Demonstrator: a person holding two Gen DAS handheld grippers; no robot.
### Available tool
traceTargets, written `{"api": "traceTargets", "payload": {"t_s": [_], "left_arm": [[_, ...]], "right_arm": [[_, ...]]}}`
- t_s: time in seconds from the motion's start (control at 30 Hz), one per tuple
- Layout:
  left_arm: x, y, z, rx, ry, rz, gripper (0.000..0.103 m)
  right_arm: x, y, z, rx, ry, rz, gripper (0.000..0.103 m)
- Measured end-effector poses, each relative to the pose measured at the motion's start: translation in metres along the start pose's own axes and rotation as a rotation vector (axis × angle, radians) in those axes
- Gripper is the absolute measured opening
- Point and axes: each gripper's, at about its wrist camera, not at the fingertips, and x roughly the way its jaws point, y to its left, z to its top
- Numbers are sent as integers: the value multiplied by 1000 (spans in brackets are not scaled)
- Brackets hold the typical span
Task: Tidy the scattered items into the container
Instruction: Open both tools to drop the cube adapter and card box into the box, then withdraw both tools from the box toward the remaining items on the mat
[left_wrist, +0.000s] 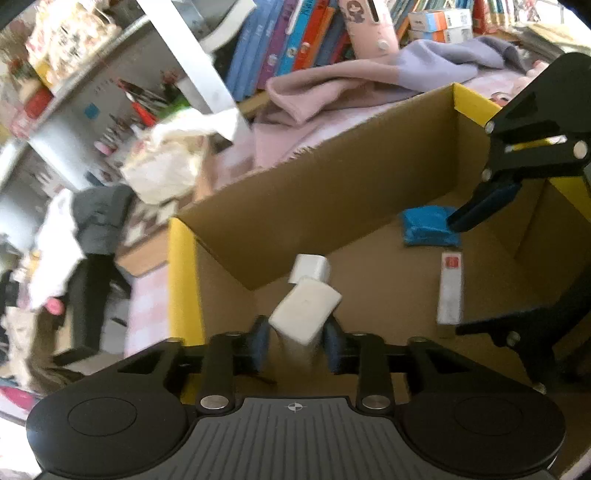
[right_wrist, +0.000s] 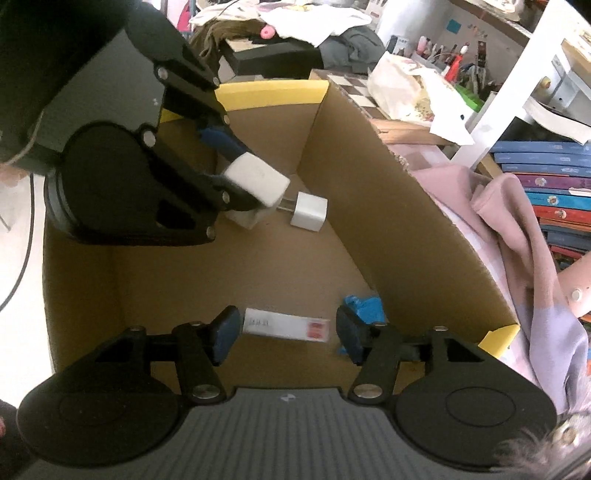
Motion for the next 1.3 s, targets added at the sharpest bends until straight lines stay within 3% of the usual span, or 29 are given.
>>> {"api": "traceTargets", "payload": {"t_s": [0.03,0.27,0.6,0.93,1.07,1.3], "left_arm": [[-4,0,0,-7,-19,10,74],[-38,8,2,-81,-124,53,75],[-91,25,-3,-220,-258,67,78],[-124,19,-27,-251,-288,41,80],[-142,17,-40,-235,-309,60,87],[-166,22,-66,-261,-320,75,88]], "right_arm": [[-1,-2,0,11,-9,3,66],[-18,-4,-4,93,-79,-5,70],[-76,1,-10,179,-216,-97,71],[-123,23,-24,258,-307,-167,73],[-141,29,-34,307,-344,-204,73],[-163,42,-54,400,-389,-279,73]]}}
